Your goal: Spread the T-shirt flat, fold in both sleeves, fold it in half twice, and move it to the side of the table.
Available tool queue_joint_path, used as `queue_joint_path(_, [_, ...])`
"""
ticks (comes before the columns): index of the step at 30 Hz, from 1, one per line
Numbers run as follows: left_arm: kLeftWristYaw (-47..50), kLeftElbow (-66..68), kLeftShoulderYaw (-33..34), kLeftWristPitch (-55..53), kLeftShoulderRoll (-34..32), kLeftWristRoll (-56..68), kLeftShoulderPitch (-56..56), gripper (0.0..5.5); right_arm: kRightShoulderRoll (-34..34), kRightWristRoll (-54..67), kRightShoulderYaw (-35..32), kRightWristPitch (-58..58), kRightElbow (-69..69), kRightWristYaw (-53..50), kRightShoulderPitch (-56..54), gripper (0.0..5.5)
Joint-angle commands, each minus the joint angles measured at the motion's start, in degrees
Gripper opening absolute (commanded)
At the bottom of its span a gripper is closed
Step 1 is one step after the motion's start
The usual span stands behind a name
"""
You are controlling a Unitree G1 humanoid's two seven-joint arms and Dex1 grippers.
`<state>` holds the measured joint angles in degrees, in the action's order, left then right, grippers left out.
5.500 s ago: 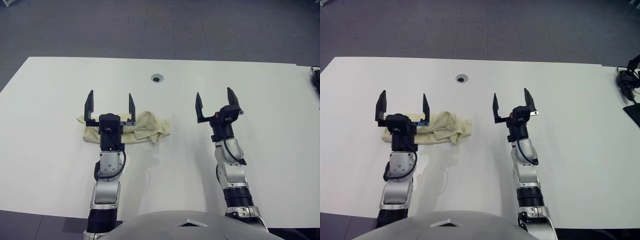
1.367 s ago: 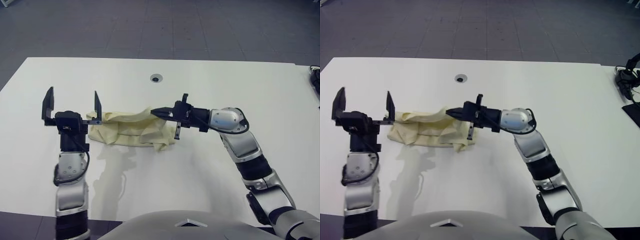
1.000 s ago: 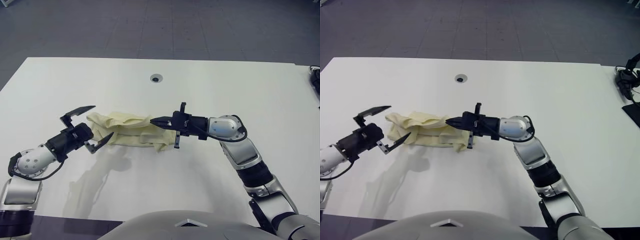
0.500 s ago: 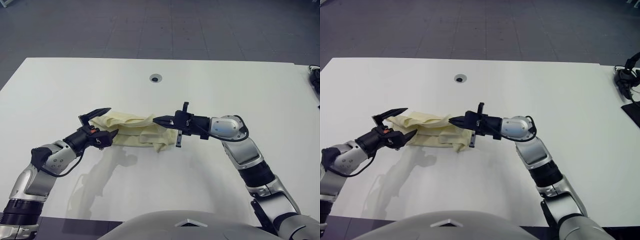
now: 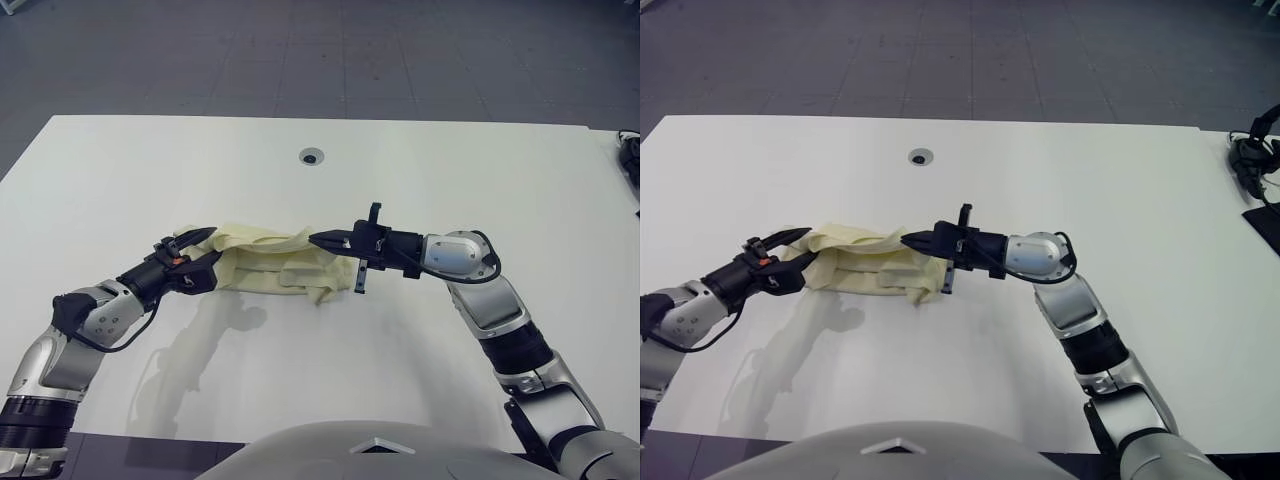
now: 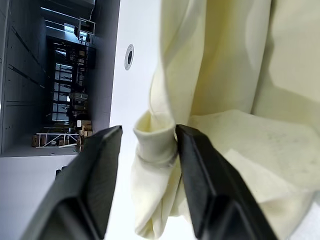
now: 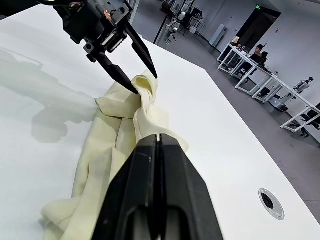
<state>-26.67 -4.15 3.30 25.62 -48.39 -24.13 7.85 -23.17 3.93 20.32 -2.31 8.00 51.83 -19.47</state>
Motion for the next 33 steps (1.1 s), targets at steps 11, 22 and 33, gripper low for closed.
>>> queue_joint_path(11, [-2.95, 0.93, -2.06, 0.42, -2.04, 0.27, -4.58, 0.02, -0.85, 0.58, -2.03, 1.11, -0.51, -0.73, 0.30, 0.00])
queue_joint_path(22, [-17.18, 7.62, -8.39, -8.50, 0.06, 8.78, -42.47, 0.02, -5.49, 2.29, -18.90, 6.02, -9.45, -8.47, -13.56, 0.00])
queue_joint_path(33, [2.35, 36.85, -17.51, -4.44, 7.39, -10.06, -75.49, 0.02, -11.93, -3.38, -23.68, 14.55, -28.82, -15.88, -36.08, 0.00])
